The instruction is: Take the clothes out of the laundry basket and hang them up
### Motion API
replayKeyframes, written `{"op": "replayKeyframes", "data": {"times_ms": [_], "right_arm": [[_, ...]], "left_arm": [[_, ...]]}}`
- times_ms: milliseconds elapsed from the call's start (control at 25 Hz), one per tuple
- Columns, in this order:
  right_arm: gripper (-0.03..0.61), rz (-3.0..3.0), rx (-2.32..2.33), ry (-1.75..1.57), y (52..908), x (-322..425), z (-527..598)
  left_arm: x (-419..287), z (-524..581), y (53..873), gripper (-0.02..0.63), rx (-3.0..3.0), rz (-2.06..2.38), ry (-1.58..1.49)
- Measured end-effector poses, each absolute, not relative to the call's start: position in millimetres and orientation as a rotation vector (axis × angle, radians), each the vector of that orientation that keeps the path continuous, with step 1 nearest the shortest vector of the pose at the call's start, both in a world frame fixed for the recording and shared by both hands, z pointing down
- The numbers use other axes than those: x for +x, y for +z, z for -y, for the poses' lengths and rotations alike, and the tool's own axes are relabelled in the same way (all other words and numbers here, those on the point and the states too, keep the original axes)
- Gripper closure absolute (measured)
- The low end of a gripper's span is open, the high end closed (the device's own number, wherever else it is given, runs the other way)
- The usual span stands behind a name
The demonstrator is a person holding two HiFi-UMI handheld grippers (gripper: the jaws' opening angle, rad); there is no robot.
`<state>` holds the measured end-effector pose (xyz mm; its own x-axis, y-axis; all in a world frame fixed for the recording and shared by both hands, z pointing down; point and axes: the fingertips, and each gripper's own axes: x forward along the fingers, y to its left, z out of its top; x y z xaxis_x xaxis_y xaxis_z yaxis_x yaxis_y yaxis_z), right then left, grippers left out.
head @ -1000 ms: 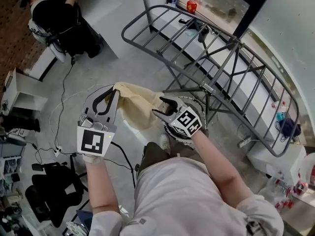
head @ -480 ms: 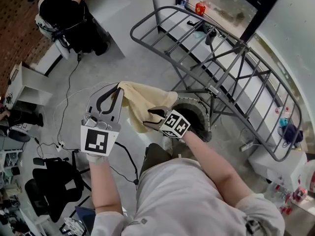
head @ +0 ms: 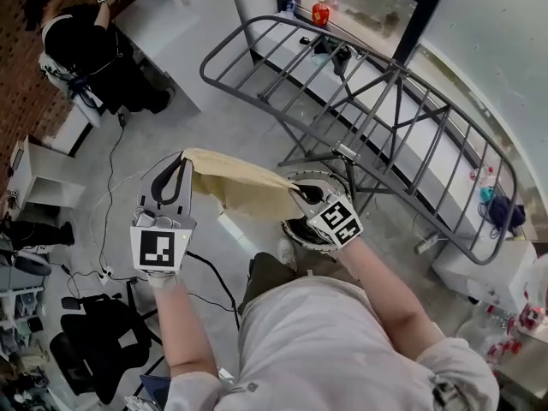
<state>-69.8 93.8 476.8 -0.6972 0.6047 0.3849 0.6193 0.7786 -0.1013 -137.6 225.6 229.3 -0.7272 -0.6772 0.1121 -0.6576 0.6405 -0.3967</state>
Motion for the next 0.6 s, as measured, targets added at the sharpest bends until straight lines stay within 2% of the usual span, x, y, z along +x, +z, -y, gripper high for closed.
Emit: {"op": "replayKeyframes", "data": {"times_ms": [360,600], "right_arm": [[0.568,2.82,-0.652,-0.203,408.5,-87.0,3.1],[0.568,2.925,-0.473,-0.416,361.8,-134.9,34.2]], "left_arm": [[-162.5,-224.2,267.5,0.604,-1.021,-2.92,-0.708],[-221.2,-213.2,264.2,0.604,-0.947,-2.883,-0.718]]}}
